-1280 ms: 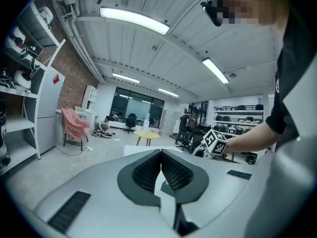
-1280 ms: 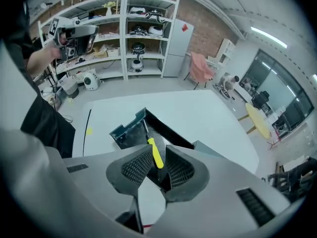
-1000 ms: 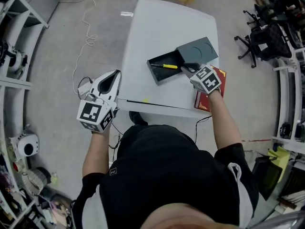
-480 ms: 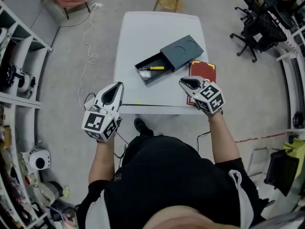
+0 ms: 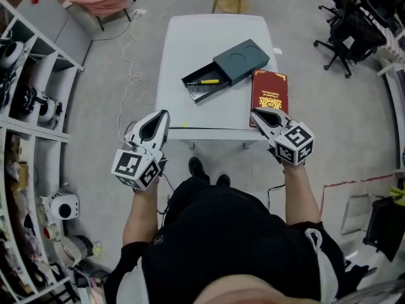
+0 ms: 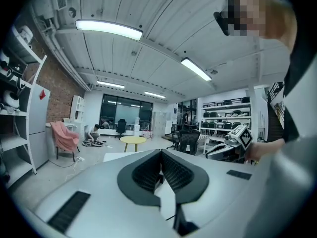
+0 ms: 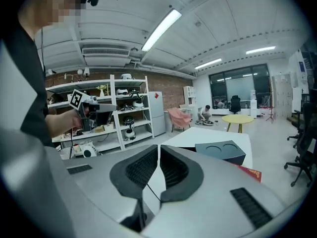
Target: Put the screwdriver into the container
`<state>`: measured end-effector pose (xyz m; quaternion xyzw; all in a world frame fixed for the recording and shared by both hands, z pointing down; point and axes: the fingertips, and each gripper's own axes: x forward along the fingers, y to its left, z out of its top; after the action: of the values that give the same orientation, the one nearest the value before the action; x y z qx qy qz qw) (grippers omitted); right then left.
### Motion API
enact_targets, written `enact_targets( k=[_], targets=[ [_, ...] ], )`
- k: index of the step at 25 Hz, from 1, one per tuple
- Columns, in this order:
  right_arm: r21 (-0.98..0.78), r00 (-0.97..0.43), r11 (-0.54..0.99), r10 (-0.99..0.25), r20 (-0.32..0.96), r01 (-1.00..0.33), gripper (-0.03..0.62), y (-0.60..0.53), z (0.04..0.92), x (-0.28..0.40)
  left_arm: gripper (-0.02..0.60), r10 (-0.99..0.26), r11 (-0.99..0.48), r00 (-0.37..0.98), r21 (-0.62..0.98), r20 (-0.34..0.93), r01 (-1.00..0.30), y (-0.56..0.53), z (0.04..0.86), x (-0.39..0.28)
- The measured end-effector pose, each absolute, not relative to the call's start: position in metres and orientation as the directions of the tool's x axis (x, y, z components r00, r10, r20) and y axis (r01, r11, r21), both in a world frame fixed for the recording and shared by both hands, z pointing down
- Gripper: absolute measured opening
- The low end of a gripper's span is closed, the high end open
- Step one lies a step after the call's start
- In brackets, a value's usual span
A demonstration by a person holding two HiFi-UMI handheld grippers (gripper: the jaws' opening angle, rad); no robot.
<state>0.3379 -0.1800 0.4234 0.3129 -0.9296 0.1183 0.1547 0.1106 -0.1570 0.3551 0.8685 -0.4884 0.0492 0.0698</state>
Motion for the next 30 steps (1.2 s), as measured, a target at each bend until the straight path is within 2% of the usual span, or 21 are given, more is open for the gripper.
enact_targets(
  k=[11, 21, 30],
  targets=[
    [-0.129, -0.733, 0.727, -0.636, 0.241, -0.674, 0.037, -0.164, 0.384, 0.338, 0.016, -0.85, -0.509, 0.508, 0.025, 0.139, -0.86, -0.153, 0.345, 0.064],
    [-0.153, -0.711, 0.699, -0.702, 0.039, -0.699, 0.032, -0.161, 0.327, 0.312, 0.016, -0.852, -0.512, 0.509, 0.013, 0.119, -0.859, -0.161, 0.335, 0.009],
    [-0.127, -0.674, 0.67, -0.739, -0.021, -0.731, 0.029, -0.156, 0.307, 0.316, 0.015, -0.86, -0.502, 0.502, 0.024, 0.097, -0.865, -0.161, 0.332, -0.001]
  ],
)
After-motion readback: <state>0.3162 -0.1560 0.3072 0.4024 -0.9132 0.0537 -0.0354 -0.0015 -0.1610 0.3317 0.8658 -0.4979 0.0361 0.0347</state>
